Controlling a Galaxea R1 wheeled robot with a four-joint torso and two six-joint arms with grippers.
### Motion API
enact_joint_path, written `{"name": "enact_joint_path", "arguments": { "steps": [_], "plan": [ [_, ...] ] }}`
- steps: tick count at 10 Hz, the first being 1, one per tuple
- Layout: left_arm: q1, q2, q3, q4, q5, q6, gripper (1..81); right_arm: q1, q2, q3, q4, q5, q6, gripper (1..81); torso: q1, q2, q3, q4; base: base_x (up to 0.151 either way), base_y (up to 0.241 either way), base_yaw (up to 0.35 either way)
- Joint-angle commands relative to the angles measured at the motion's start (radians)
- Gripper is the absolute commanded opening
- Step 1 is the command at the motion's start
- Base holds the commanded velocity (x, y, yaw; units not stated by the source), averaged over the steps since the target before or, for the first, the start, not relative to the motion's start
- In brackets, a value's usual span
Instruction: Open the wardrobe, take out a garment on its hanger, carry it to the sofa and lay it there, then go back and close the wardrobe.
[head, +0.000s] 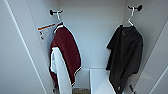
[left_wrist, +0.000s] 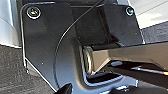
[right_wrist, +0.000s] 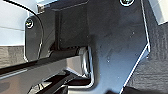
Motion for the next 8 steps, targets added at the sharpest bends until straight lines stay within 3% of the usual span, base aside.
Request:
{"name": "enact_joint_path", "arguments": {
  "steps": [1, 8],
  "plan": [
    [-0.028, 0.005, 0.007, 0.005, 0.053, 0.003, 81.1, 0.035, 0.006, 0.007, 0.007, -0.06, -0.006, 81.1, 0.0, 0.0, 0.0, 0.0, 0.074, 0.0, 0.0],
    [-0.028, 0.008, 0.007, 0.005, 0.055, 0.001, 81.1, 0.027, 0.005, 0.002, 0.007, -0.061, -0.006, 81.1, 0.0, 0.0, 0.0, 0.0, 0.0, 0.0, 0.0]
  ]
}}
